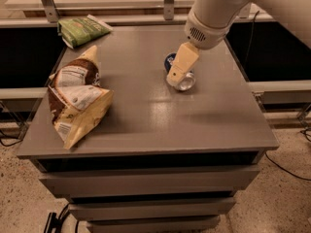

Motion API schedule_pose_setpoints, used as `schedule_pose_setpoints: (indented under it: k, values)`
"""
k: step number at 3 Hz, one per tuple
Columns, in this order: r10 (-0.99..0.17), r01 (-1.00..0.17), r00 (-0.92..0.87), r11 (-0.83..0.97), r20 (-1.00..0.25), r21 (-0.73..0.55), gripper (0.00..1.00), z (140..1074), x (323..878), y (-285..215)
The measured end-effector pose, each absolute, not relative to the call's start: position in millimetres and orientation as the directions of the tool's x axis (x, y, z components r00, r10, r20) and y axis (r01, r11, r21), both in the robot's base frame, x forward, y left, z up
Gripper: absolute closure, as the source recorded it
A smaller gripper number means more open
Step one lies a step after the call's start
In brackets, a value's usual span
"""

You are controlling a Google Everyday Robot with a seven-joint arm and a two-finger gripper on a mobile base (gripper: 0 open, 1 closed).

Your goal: Place pepsi can upright

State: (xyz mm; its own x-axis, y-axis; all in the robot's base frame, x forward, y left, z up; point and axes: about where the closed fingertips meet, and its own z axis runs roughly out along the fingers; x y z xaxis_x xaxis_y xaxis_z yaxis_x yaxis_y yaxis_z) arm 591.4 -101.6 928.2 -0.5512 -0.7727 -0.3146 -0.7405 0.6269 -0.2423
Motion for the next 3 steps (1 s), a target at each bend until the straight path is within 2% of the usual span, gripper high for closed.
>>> schedule_pose_setpoints:
  k: [2, 3]
  values:
    - [-0.589, -0.548, -0.720, 0.807, -0.367, -0.220, 0.00, 893.5, 624.8, -89.4]
    - [-0.534, -0.491, -0.774, 0.846, -0.341, -0.209, 0.00, 882.2, 652.2, -82.9]
